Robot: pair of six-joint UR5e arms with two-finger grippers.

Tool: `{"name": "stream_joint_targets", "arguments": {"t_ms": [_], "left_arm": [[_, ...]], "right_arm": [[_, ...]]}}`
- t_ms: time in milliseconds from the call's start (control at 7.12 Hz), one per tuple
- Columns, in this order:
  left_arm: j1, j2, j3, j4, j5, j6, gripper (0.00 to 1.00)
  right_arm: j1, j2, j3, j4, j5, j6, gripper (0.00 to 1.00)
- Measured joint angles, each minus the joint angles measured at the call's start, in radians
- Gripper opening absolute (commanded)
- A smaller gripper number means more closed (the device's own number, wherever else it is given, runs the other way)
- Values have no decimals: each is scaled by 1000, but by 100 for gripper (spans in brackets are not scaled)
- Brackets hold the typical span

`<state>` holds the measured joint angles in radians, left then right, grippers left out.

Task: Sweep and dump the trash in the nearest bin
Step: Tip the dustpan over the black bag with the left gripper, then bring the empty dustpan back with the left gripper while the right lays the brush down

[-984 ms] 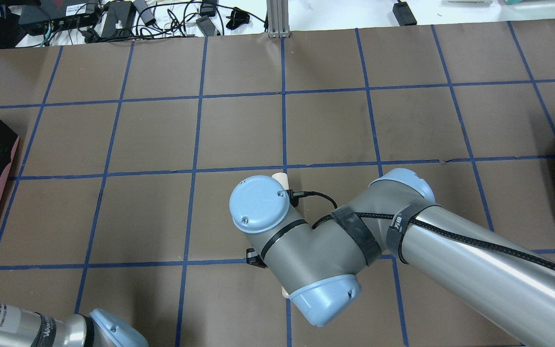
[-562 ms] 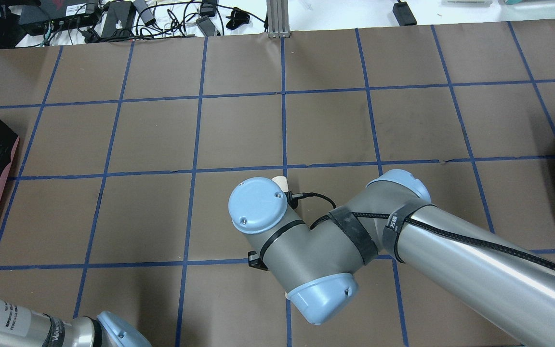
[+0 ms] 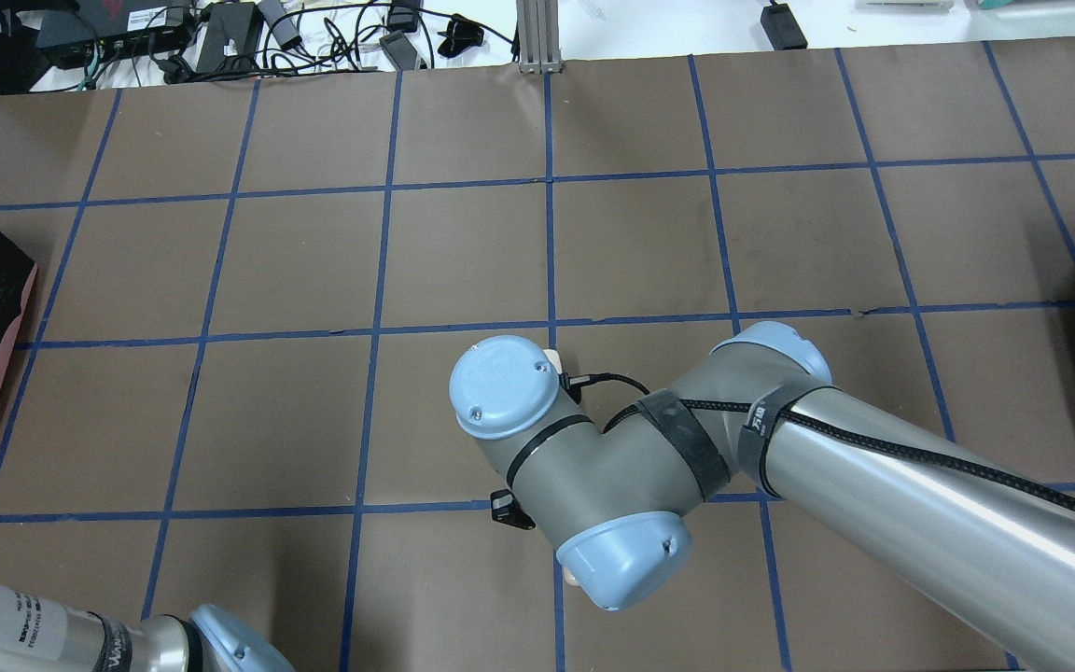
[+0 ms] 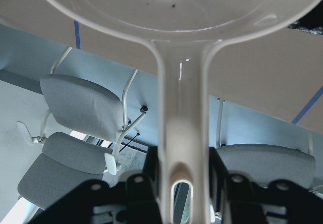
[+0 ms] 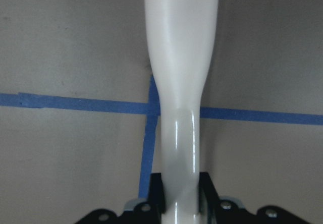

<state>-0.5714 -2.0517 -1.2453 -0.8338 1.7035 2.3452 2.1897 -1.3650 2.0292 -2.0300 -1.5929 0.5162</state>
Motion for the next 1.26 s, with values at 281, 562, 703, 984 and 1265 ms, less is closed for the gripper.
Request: {"name": "stream_joint_targets", "arguments": {"t_ms": [281,562,703,984,1265], "left_arm": [[-54,57,4,-63,3,-33,0],[-117,120,4,-214,-11,-197,0],[-161,145,1,-295,-16,-320,0],[-261,167,-10,-402,-32,-548,0],[-357,177,-43,-466,-80,-764,0]], "right_arm": [[1,15,-11,1,6,4,21],[1,17,-17,4,3,-2,51],[1,15,-22,6,0,-4,58],[1,11,-29,12,-4,-12,62],[0,5,-34,29,-5,-26,85]]}}
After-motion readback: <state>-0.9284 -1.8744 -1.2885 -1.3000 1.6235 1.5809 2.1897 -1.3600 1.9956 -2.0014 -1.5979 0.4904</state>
